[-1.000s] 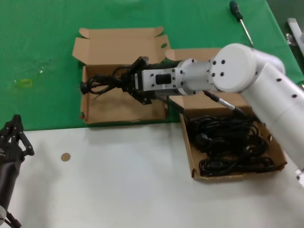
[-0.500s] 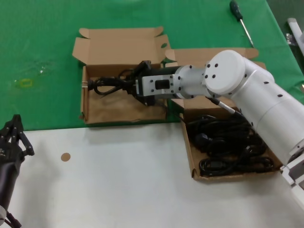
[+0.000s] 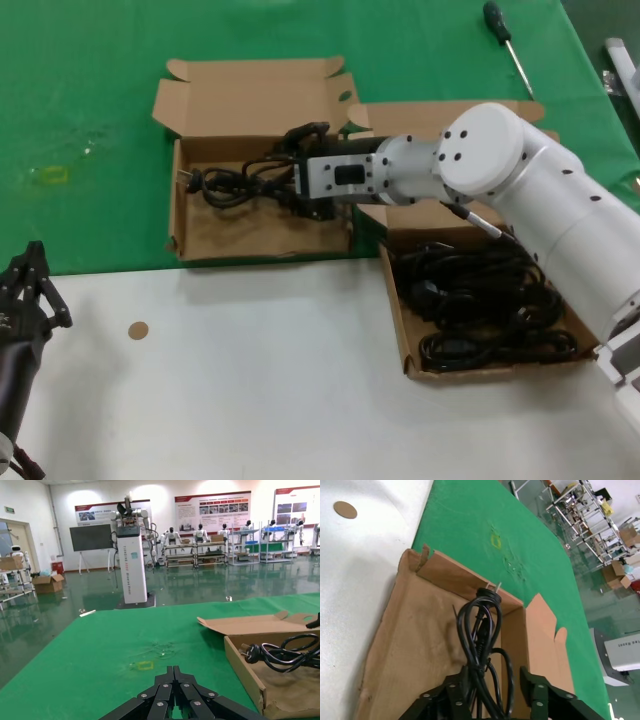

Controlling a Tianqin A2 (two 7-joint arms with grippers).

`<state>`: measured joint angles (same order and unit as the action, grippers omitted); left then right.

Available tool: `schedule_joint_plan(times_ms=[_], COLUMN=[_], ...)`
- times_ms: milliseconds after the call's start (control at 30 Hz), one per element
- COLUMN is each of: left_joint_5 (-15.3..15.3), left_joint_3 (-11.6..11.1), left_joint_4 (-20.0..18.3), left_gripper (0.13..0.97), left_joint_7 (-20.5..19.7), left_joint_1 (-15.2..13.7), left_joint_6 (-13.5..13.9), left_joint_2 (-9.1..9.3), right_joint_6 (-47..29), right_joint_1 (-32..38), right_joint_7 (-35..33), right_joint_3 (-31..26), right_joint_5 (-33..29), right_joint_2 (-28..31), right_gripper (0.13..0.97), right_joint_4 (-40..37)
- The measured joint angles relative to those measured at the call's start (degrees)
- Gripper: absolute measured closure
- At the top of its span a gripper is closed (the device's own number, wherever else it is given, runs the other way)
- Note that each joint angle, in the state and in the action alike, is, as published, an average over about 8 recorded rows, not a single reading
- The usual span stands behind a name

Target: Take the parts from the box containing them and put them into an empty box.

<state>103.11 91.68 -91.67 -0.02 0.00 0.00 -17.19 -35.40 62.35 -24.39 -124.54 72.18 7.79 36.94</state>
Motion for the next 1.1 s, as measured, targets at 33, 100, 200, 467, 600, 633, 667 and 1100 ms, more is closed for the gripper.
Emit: schedule_joint_plan(times_ms=[33,100,200,467,600,633,667,1100], left_joint_5=[0.0,0.0,0.0,0.0,0.0,0.0,0.0,0.0], left_joint_3=[0.0,0.0,0.0,0.0,0.0,0.0,0.0,0.0], left_joint_4=[0.0,0.0,0.0,0.0,0.0,0.0,0.0,0.0], left_gripper=[0.945,0.945,0.945,0.945,0.945,0.945,0.945,0.931], left_joint_7=[0.0,0.0,0.0,0.0,0.0,0.0,0.0,0.0], left_joint_1=[0.0,0.0,0.0,0.0,0.0,0.0,0.0,0.0], left_joint_6=[0.0,0.0,0.0,0.0,0.0,0.0,0.0,0.0], left_joint_2=[0.00,0.00,0.00,0.00,0.00,0.00,0.00,0.00], right_joint_6=[0.0,0.0,-0.2,-1.6,-2.3,-2.5,-2.7,-2.5], right_joint_1=[0.0,-0.1,-0.2,-1.1,-2.1,-2.3,-2.6,-4.6], right_joint_7=[0.1,0.6,1.7,7.5,11.3,12.2,13.0,15.6], right_joint_3=[0.0,0.0,0.0,0.4,0.9,1.0,1.2,2.3], right_joint_5=[0.0,-0.2,-0.5,-2.5,-3.9,-4.3,-4.6,-4.7], right_joint_2=[0.1,0.5,1.2,4.7,7.0,7.5,8.0,9.4], right_gripper=[0.752,0.712,0.653,0.472,0.418,0.418,0.418,0.202], right_joint_4=[0.2,0.7,1.9,8.5,13.0,14.1,15.0,18.6])
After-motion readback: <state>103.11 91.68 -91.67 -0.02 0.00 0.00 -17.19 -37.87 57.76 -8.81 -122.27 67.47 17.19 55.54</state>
